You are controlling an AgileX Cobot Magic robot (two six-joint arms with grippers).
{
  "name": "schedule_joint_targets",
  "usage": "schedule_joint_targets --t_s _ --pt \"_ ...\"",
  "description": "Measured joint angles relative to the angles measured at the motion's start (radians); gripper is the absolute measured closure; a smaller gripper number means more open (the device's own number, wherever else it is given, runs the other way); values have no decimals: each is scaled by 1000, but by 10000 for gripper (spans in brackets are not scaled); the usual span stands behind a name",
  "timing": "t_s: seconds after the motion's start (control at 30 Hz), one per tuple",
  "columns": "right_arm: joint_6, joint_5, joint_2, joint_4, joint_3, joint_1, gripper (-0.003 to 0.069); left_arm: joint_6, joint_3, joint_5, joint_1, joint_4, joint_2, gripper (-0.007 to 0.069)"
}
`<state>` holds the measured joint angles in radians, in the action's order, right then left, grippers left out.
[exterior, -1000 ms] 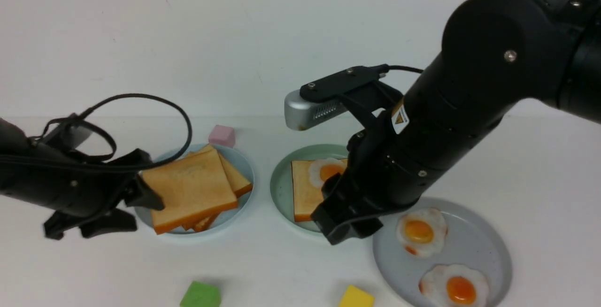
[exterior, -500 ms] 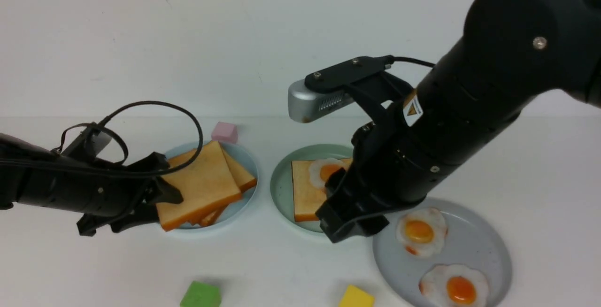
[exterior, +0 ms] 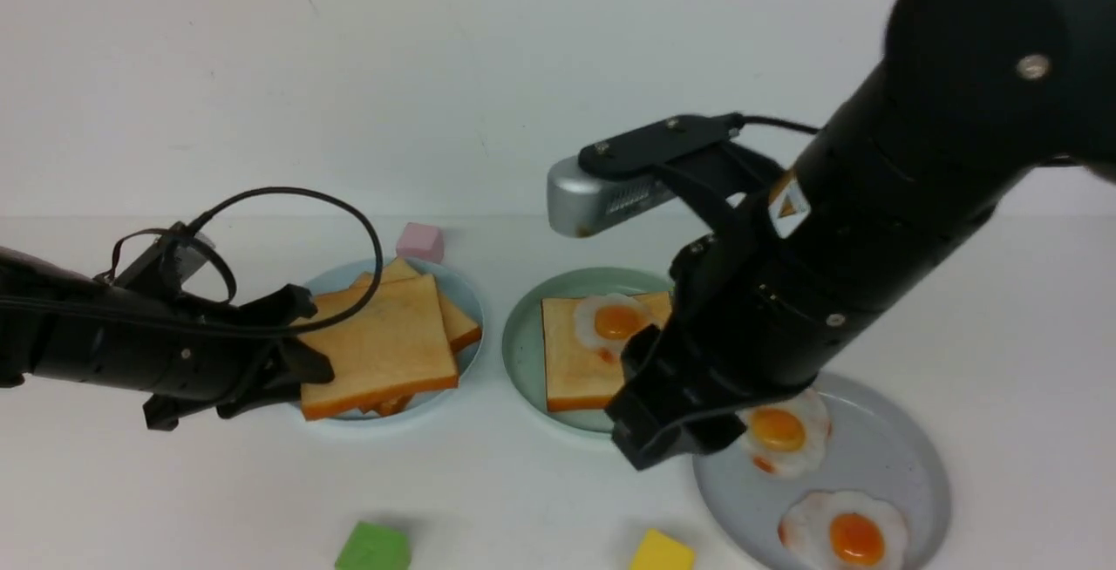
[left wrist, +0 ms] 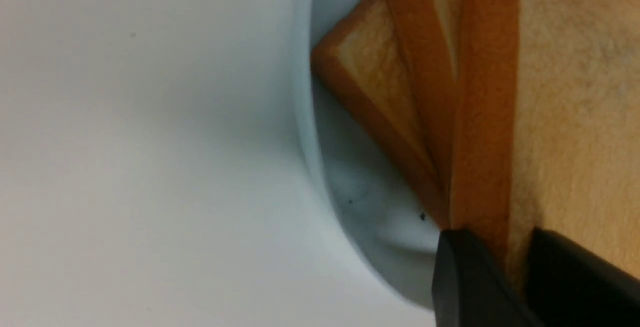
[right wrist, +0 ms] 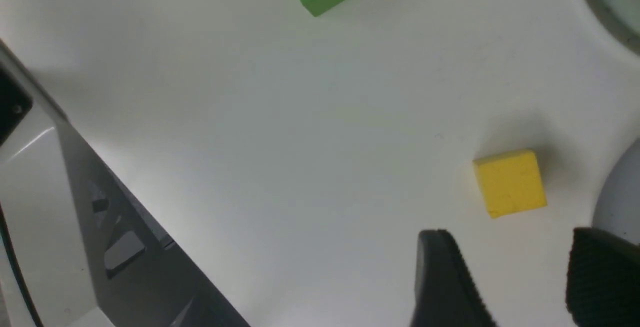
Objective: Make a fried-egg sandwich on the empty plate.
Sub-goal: Use the left arm to grab a slice of bread, then use the left arm to place a slice of bread on the fried egg in the middle
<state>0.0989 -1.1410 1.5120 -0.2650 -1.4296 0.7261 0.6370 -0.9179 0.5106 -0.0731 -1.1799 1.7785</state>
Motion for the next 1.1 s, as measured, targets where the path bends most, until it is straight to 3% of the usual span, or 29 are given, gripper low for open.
schedule_joint_targets --t_s 0.2,0.37,0.53,0.67,0.87,1.1 --pt "-43 17 -91 82 0 0 298 1 0 32 0 -2 -84 474" --pt "-99 20 -147 160 0 0 298 59 0 85 12 -88 -103 474" --pt "-185 11 -184 257 0 0 298 127 -4 32 156 -225 -99 474" --pt "-234 -29 -187 300 0 0 298 144 -75 13 272 -261 -42 474" --pt "-250 -42 -187 339 0 0 298 55 -222 12 362 -254 85 474" --pt "-251 -45 -189 343 0 0 298 -64 -378 44 404 -120 233 474"
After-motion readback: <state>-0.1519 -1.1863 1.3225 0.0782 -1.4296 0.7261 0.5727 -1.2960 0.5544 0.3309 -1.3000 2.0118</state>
